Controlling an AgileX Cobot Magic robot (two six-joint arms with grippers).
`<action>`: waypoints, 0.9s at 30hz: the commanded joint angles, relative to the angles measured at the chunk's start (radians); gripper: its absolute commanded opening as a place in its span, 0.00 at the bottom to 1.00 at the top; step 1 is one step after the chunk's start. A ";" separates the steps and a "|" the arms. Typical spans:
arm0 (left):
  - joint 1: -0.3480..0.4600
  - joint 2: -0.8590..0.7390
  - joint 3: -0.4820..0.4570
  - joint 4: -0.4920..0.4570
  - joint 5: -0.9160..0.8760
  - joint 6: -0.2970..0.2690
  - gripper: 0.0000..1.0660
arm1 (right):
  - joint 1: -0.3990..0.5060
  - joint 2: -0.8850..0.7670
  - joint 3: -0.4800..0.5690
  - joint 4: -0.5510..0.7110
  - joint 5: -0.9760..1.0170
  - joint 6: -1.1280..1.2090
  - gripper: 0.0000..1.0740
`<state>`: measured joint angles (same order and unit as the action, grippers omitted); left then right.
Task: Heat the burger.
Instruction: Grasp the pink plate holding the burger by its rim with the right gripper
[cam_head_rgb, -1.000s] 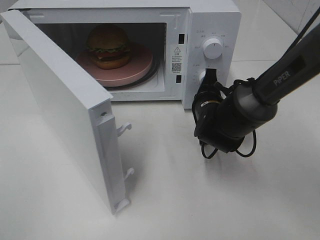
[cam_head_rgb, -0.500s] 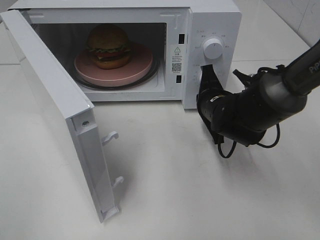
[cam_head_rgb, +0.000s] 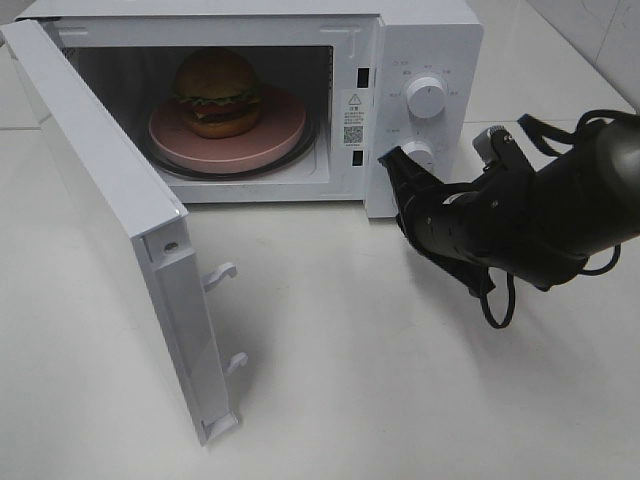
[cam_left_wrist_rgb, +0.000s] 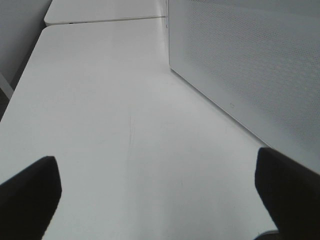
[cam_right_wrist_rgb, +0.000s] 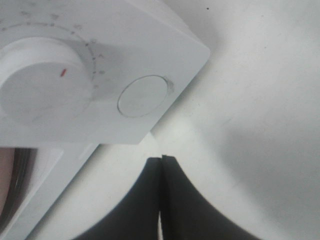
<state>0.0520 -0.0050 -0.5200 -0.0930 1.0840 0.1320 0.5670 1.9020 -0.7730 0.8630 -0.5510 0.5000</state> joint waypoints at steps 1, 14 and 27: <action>0.002 -0.017 0.003 -0.002 -0.013 -0.003 0.92 | -0.004 -0.083 0.008 -0.017 0.123 -0.198 0.00; 0.002 -0.017 0.003 -0.002 -0.013 -0.003 0.92 | -0.004 -0.222 0.006 -0.185 0.535 -0.599 0.00; 0.002 -0.017 0.003 -0.002 -0.013 -0.003 0.92 | -0.004 -0.319 0.006 -0.457 0.839 -0.756 0.00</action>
<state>0.0520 -0.0050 -0.5200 -0.0930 1.0840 0.1320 0.5670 1.6000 -0.7660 0.4600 0.2500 -0.2340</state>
